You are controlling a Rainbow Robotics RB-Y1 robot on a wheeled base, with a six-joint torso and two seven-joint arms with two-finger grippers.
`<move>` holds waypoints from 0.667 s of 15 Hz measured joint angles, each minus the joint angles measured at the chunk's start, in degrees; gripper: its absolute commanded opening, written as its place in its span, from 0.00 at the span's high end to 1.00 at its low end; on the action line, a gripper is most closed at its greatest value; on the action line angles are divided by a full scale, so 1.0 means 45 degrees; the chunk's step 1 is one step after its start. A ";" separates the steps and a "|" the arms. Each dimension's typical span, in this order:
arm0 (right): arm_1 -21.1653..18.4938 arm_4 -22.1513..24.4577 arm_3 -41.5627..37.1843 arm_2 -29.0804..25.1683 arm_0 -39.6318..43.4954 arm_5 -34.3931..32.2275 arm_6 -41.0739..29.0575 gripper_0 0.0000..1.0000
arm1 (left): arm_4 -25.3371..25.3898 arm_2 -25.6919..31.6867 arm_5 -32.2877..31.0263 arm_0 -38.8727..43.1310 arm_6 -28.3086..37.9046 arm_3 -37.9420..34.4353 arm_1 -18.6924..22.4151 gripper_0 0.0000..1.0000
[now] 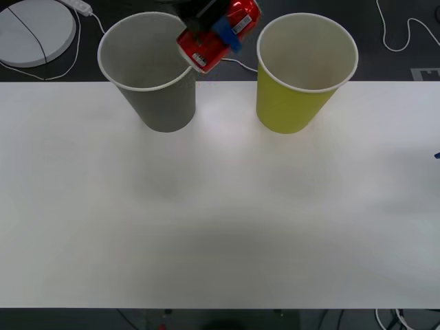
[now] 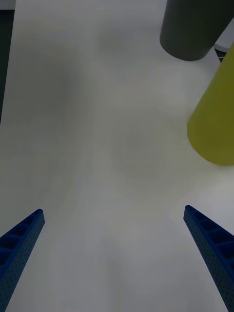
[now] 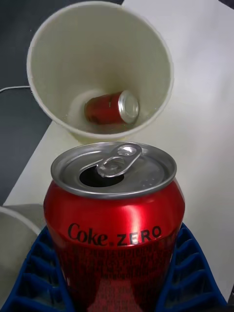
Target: Put the can into the green bin and the plastic bottle into the gray bin
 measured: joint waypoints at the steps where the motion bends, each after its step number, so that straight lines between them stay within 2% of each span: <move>1: 0.0000 0.0000 -0.0001 0.0000 0.0000 0.0000 0.0000 0.00 | 0.0031 -0.0456 0.0200 -0.0536 0.0000 0.0729 -0.0400 0.96; 4: 0.0000 0.0000 -0.0001 0.0000 -0.0001 0.0000 0.0000 0.00 | 0.0160 -0.1604 0.1045 -0.1923 0.0036 0.2925 -0.1754 0.96; 10: 0.0000 0.0000 -0.0001 0.0000 0.0000 0.0000 0.0000 0.00 | -0.0121 -0.2081 0.2302 -0.3546 0.0032 0.6731 -0.4662 0.97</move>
